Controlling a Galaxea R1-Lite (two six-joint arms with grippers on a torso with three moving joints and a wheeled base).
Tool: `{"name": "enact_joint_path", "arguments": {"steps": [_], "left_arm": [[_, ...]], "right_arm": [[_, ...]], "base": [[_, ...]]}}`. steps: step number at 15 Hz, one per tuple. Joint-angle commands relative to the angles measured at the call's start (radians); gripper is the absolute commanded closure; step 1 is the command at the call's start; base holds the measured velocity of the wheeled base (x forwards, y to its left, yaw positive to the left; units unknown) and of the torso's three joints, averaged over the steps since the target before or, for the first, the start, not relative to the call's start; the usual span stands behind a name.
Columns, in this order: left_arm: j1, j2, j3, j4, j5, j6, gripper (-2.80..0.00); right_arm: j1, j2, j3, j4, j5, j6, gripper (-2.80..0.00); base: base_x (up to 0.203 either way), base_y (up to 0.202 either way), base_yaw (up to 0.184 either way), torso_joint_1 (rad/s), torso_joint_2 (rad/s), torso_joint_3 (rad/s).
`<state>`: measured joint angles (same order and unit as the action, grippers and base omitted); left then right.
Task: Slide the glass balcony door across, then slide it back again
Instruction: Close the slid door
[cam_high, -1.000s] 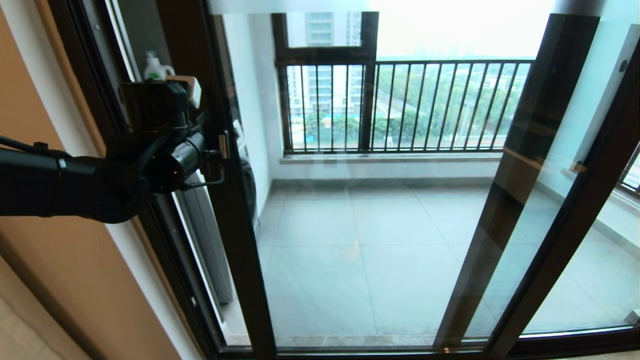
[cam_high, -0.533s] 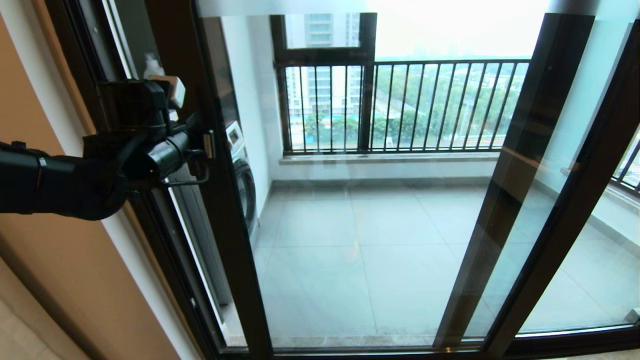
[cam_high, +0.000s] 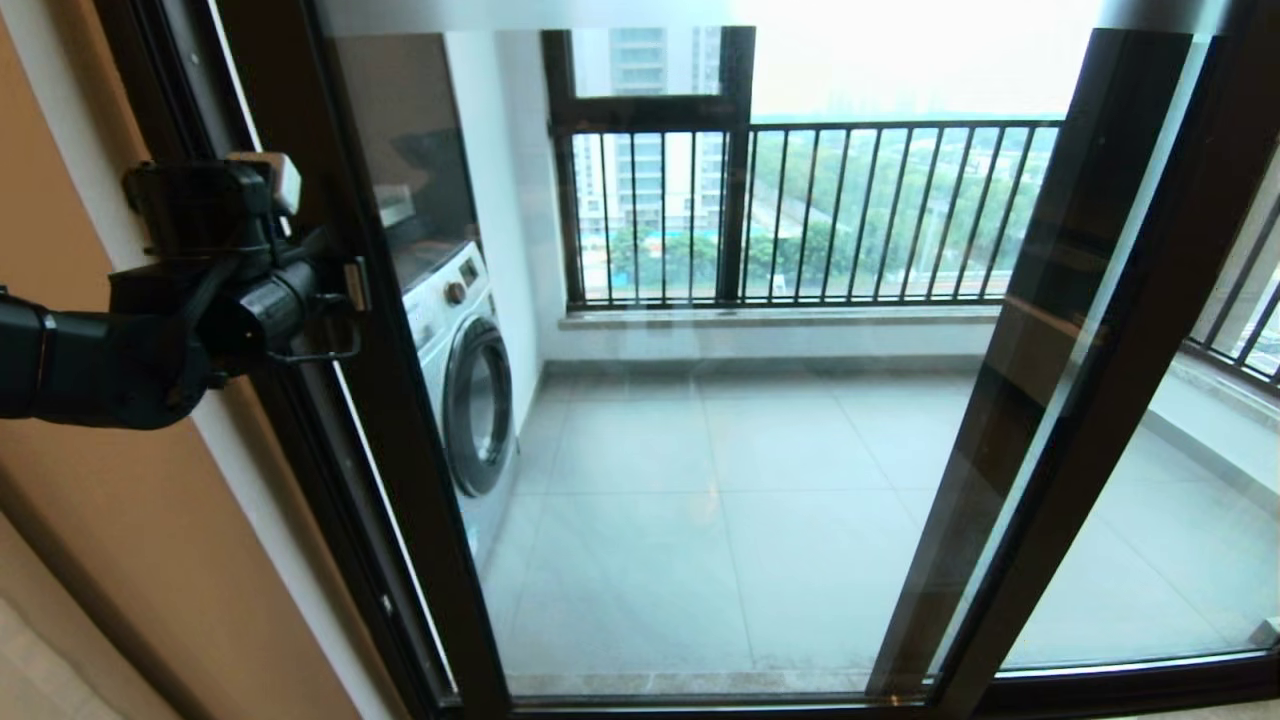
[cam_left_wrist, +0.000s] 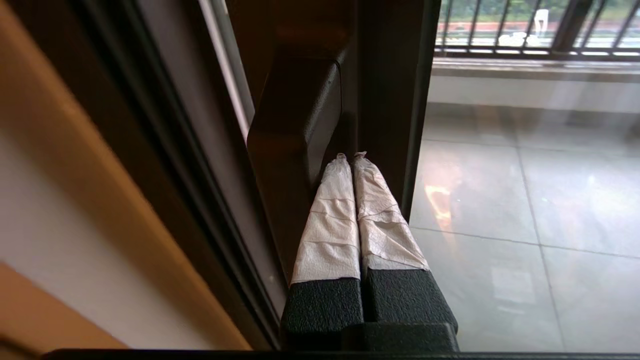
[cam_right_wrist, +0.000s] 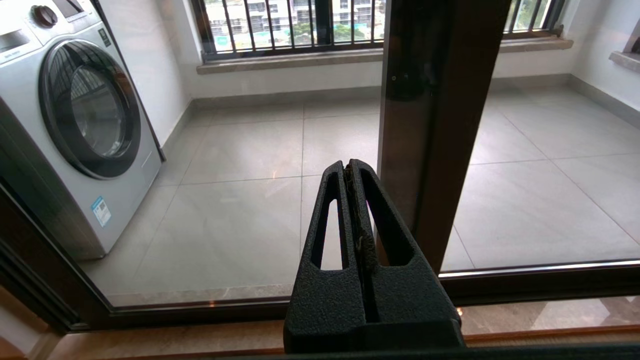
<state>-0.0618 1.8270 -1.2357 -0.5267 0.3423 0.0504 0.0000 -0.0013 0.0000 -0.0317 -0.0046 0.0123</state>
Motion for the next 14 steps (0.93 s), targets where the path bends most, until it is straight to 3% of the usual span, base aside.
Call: {"name": "enact_joint_path", "arguments": {"steps": [1, 14], "left_arm": [[0.012, -0.005, 0.005, 0.002, -0.021, -0.002, 0.0], [0.04, -0.05, 0.025, 0.002, -0.039, -0.003, 0.0]], "right_arm": [[0.0, 0.001, 0.012, -0.001, 0.0, 0.0, 0.0], [0.0, 0.001, 0.012, -0.001, 0.0, 0.0, 0.0]], "base": [[0.0, 0.0, 0.0, 0.0, 0.0, 0.0], [0.0, 0.0, 0.0, 0.0, 0.0, 0.0]]}}
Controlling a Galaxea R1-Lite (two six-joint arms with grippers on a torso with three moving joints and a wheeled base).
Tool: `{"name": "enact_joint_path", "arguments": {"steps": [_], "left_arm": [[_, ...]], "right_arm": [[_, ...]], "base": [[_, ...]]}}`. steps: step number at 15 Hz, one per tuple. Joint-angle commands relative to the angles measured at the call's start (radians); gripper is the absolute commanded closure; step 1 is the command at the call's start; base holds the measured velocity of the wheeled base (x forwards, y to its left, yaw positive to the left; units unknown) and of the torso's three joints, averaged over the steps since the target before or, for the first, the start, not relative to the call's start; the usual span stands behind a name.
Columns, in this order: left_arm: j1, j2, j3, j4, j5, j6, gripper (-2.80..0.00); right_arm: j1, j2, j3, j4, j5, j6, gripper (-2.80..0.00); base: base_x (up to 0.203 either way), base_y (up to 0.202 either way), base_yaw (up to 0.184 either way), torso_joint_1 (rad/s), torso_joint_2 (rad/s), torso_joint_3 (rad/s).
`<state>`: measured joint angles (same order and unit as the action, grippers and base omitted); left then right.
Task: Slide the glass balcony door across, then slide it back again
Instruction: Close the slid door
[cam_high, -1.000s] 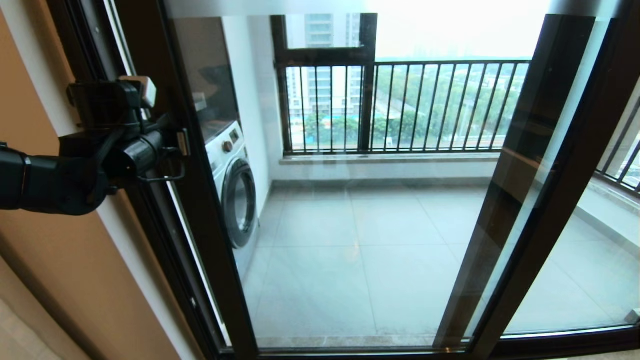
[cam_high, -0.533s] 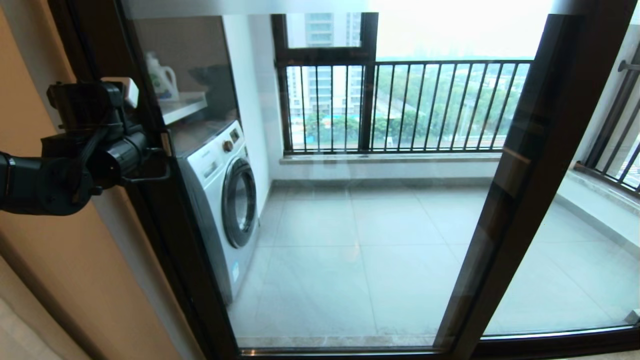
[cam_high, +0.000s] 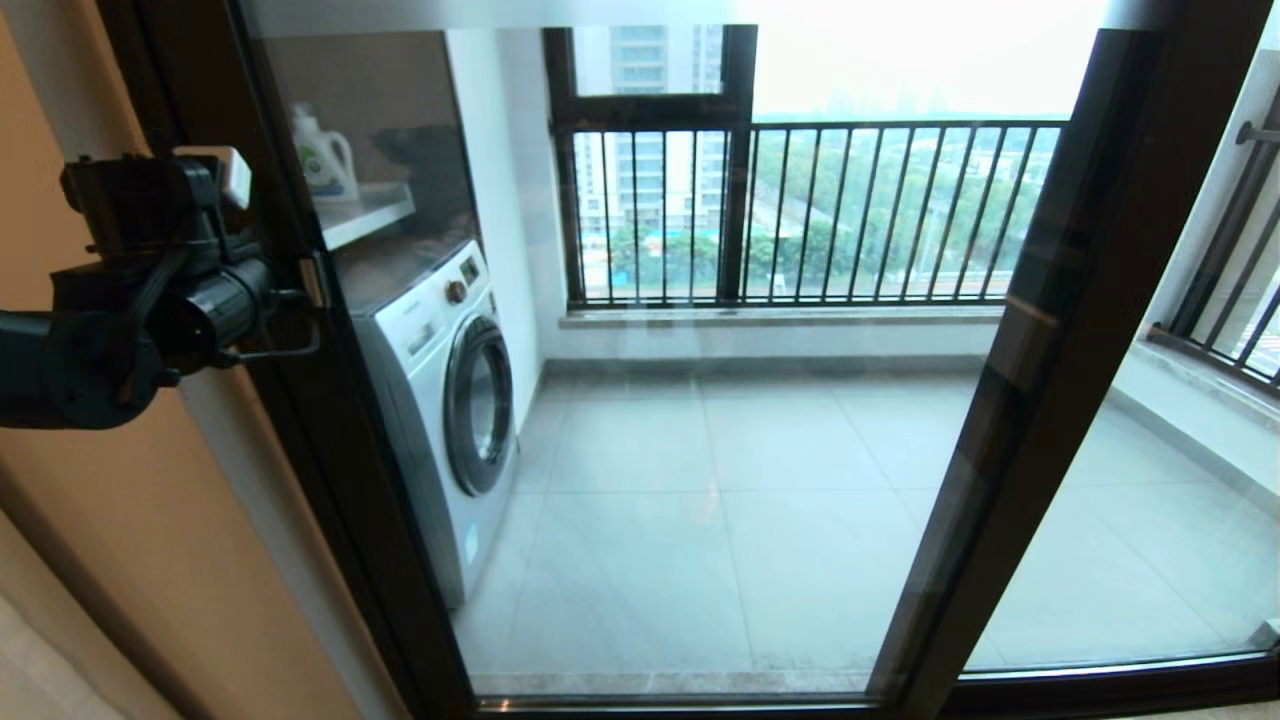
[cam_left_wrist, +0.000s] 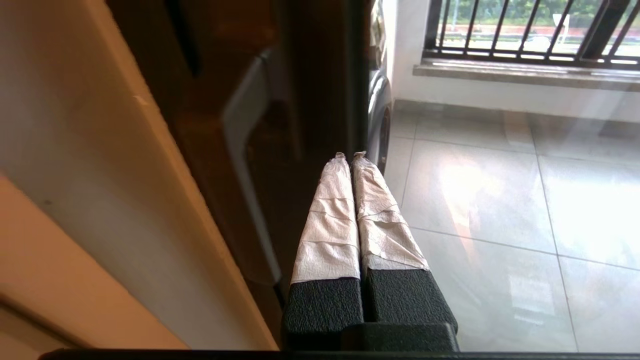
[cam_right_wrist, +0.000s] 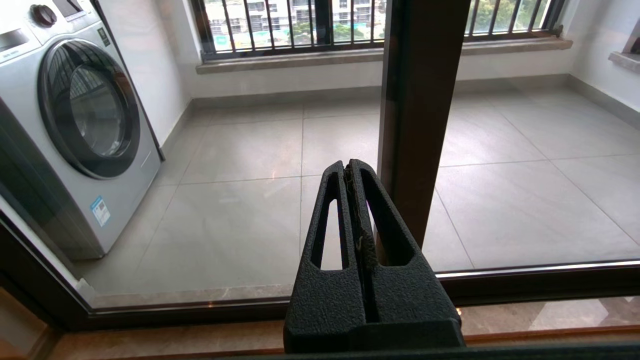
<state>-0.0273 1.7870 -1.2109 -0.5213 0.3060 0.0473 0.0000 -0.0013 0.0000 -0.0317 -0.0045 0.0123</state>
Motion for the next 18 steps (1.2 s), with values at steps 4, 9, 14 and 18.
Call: {"name": "enact_joint_path", "arguments": {"steps": [4, 9, 14, 18], "left_arm": [[0.045, 0.006, 0.003, -0.003, -0.027, 0.002, 0.0], [0.068, 0.036, -0.02, -0.003, -0.046, 0.004, 0.0], [0.108, 0.068, -0.068, -0.003, -0.062, 0.011, 0.0], [0.13, 0.07, -0.064, -0.003, -0.071, 0.012, 0.0]], "right_arm": [[0.0, 0.001, 0.012, -0.001, 0.0, 0.0, 0.0], [0.0, 0.001, 0.012, -0.001, 0.0, 0.0, 0.0], [0.0, 0.001, 0.012, -0.001, 0.0, 0.0, 0.0], [0.0, 0.001, 0.012, -0.001, 0.0, 0.0, 0.0]], "base": [[0.0, 0.0, 0.0, 0.0, 0.0, 0.0], [0.0, 0.0, 0.0, 0.0, 0.0, 0.0], [0.0, 0.0, 0.0, 0.0, 0.0, 0.0], [0.0, 0.0, 0.0, 0.0, 0.0, 0.0]]}}
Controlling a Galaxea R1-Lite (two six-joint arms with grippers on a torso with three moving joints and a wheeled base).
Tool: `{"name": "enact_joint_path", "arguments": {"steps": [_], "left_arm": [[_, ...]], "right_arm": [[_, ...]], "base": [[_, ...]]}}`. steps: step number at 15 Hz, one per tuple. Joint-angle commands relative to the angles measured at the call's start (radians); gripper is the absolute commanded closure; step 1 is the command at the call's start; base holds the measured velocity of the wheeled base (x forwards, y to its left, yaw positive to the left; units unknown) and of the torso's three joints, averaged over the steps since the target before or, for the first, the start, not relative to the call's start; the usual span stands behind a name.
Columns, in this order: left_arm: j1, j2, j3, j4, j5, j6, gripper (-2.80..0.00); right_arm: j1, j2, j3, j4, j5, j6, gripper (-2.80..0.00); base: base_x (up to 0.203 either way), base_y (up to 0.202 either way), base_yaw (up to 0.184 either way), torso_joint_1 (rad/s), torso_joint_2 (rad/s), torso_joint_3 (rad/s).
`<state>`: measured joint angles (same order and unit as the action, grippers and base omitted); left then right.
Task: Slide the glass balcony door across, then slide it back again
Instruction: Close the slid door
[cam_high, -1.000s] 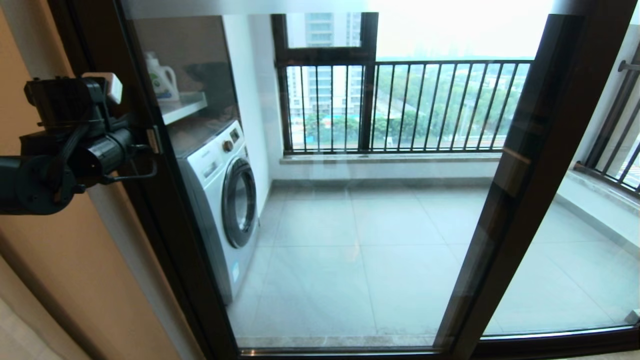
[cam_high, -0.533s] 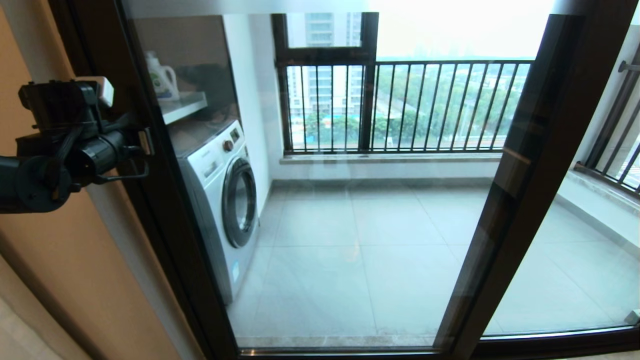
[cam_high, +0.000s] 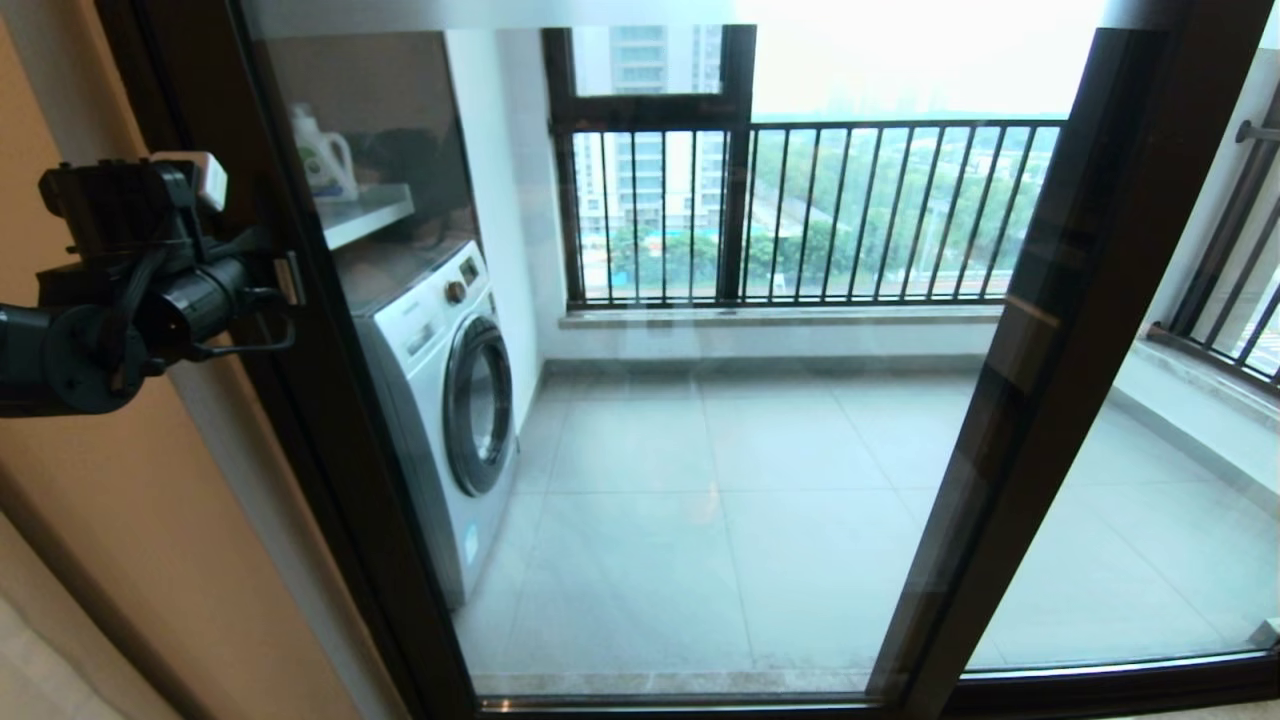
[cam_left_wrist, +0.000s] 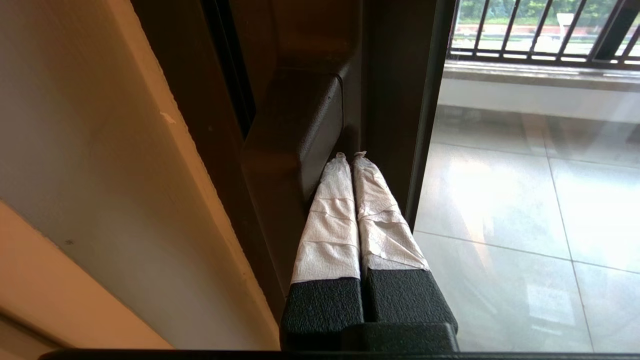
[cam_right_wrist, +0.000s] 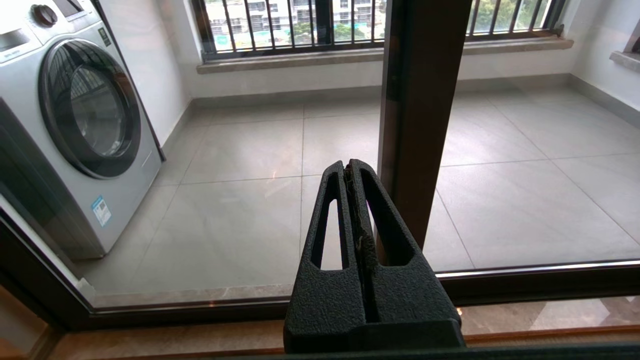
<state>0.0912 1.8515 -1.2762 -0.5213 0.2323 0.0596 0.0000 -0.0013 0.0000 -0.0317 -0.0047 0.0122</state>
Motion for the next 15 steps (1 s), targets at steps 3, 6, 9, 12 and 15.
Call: {"name": "enact_joint_path", "arguments": {"steps": [3, 6, 9, 12, 15], "left_arm": [[0.041, 0.008, 0.001, -0.003, -0.021, 0.002, 0.0], [0.069, 0.021, 0.0, -0.003, -0.032, 0.002, 0.0], [0.082, 0.023, -0.002, -0.003, -0.039, 0.002, 0.0], [0.085, 0.024, -0.002, -0.003, -0.041, 0.002, 0.0], [0.087, 0.023, -0.003, -0.003, -0.041, 0.002, 0.0]], "right_arm": [[0.0, 0.001, 0.012, -0.001, 0.0, 0.0, 0.0], [0.0, 0.001, 0.012, -0.001, 0.0, 0.0, 0.0], [0.0, 0.001, 0.012, -0.001, 0.0, 0.0, 0.0], [0.0, 0.001, 0.012, -0.001, 0.0, 0.0, 0.0], [0.0, 0.001, 0.012, -0.001, 0.0, 0.0, 0.0]], "base": [[0.0, 0.0, 0.0, 0.0, 0.0, 0.0], [0.0, 0.0, 0.0, 0.0, 0.0, 0.0], [0.0, 0.0, 0.0, 0.0, 0.0, 0.0], [0.0, 0.0, 0.0, 0.0, 0.0, 0.0], [0.0, 0.0, 0.0, 0.0, 0.0, 0.0]]}}
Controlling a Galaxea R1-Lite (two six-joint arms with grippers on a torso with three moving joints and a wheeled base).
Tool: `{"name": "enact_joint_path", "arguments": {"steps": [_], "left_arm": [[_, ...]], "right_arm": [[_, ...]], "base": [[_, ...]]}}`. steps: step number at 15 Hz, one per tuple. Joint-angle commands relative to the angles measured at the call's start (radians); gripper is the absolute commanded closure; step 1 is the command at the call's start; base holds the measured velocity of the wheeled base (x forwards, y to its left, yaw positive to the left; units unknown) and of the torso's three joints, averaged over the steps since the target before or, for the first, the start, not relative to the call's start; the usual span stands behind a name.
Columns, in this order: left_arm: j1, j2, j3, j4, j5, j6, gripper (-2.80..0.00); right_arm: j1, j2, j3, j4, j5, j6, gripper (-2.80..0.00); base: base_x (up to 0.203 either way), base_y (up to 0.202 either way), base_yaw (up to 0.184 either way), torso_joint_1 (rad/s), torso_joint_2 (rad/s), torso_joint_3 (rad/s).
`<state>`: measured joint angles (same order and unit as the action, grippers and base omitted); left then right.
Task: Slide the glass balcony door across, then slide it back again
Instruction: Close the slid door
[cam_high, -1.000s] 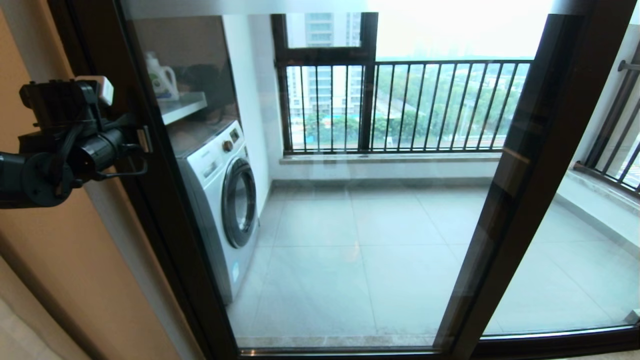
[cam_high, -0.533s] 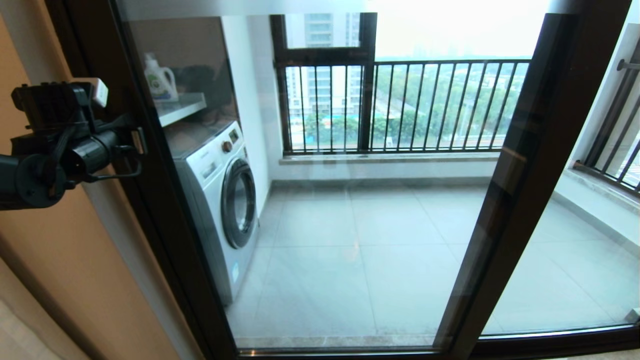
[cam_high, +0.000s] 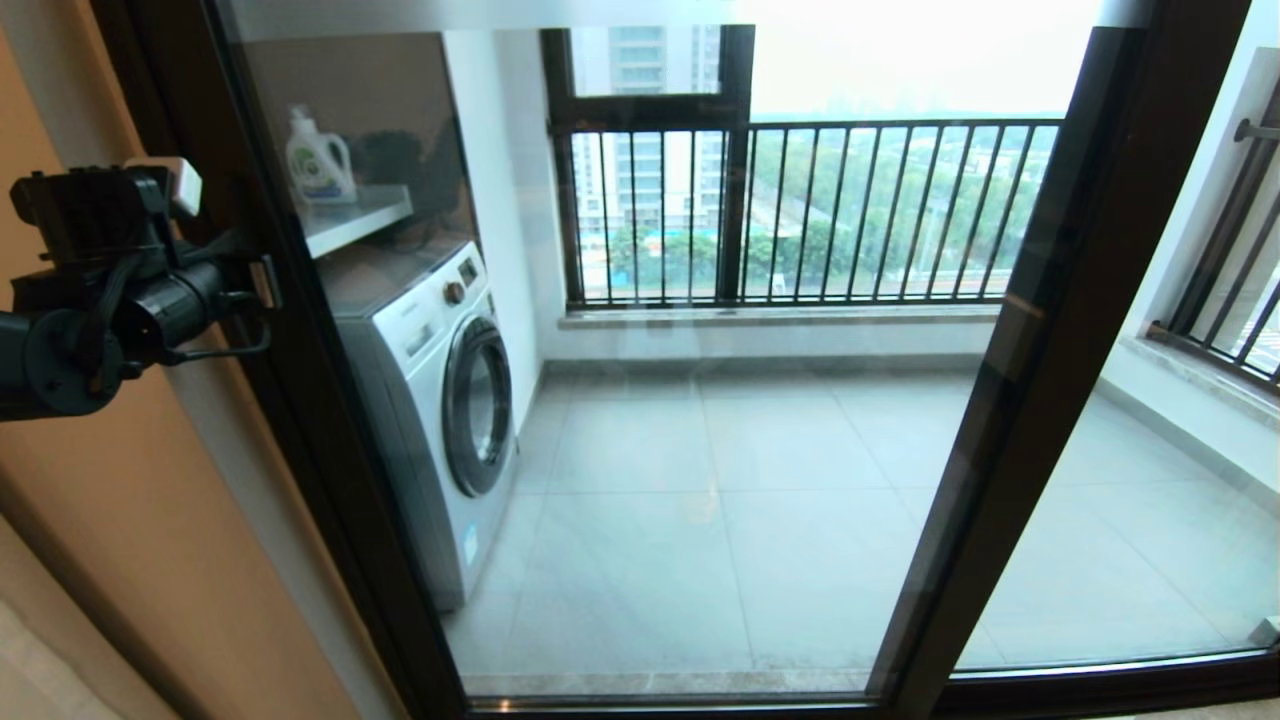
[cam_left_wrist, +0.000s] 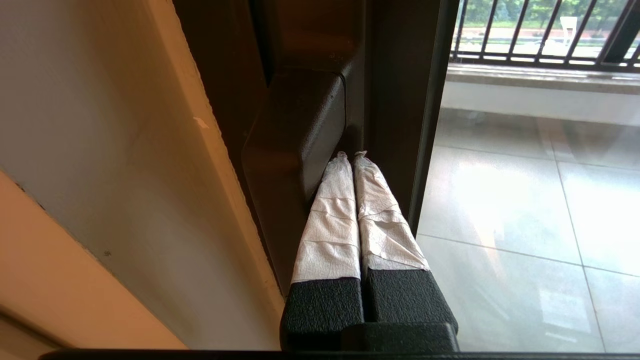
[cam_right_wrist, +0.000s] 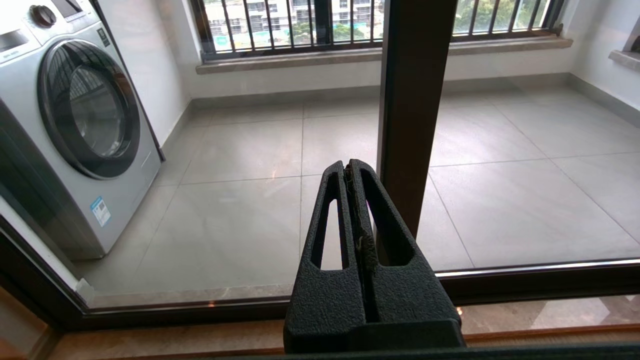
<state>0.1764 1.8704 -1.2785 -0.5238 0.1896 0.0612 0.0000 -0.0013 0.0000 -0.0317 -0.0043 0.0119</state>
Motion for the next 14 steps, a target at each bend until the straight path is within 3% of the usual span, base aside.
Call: {"name": "enact_joint_path", "arguments": {"steps": [1, 5, 9, 12, 14], "left_arm": [[0.004, 0.006, -0.001, -0.001, 0.002, 0.001, 0.0], [0.009, -0.005, 0.003, -0.001, 0.0, -0.005, 0.0], [0.003, -0.119, 0.062, -0.001, -0.103, -0.021, 0.0], [0.001, -0.217, 0.137, 0.0, -0.136, -0.024, 0.0], [0.036, -0.299, 0.193, 0.002, -0.191, -0.033, 0.0]], "right_arm": [[0.0, 0.001, 0.012, -0.001, 0.0, 0.0, 0.0], [0.0, 0.001, 0.012, -0.001, 0.0, 0.0, 0.0], [0.0, 0.001, 0.012, -0.001, 0.0, 0.0, 0.0], [0.0, 0.001, 0.012, -0.001, 0.0, 0.0, 0.0], [0.0, 0.001, 0.012, -0.001, 0.0, 0.0, 0.0]], "base": [[0.0, 0.0, 0.0, 0.0, 0.0, 0.0], [0.0, 0.0, 0.0, 0.0, 0.0, 0.0], [0.0, 0.0, 0.0, 0.0, 0.0, 0.0], [0.0, 0.0, 0.0, 0.0, 0.0, 0.0], [0.0, 0.0, 0.0, 0.0, 0.0, 0.0]]}}
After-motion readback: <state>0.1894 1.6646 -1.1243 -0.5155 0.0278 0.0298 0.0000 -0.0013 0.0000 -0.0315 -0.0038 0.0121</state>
